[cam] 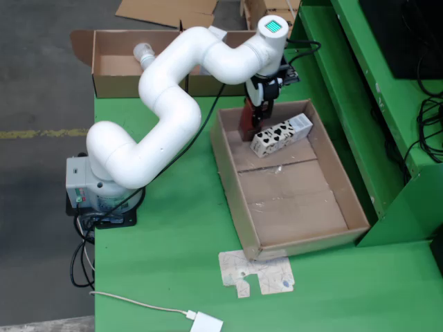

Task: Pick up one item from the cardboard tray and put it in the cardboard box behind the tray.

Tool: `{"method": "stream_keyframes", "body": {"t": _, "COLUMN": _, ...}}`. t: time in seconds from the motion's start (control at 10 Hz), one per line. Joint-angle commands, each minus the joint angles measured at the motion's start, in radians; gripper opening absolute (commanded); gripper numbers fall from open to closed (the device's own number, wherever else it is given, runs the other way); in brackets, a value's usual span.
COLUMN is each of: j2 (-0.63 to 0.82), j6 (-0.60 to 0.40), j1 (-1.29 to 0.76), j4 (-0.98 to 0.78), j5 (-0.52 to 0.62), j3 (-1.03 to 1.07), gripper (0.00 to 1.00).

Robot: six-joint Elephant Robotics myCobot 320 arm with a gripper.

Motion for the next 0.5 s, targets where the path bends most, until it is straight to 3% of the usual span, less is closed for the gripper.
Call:
{"method": "stream_keyframes", "body": {"t": 0.0, "j2": 0.156, "j6": 0.001, "j1": 0.006, "j4": -0.163, "j5": 0.025, "j3": 0.031, "gripper": 0.00}}
{"method": "stream_keyframes", "body": {"t": 0.1, "j2": 0.052, "j6": -0.016, "j1": -0.032, "j4": -0.018, "j5": 0.054, "j3": 0.031, "gripper": 0.00}}
{"method": "stream_keyframes", "body": {"t": 0.2, "j2": 0.054, "j6": -0.013, "j1": -0.030, "j4": 0.006, "j5": 0.048, "j3": 0.031, "gripper": 0.00}}
{"method": "stream_keyframes", "body": {"t": 0.4, "j2": 0.189, "j6": 0.022, "j1": 0.032, "j4": -0.241, "j5": 0.020, "j3": 0.031, "gripper": 0.00}}
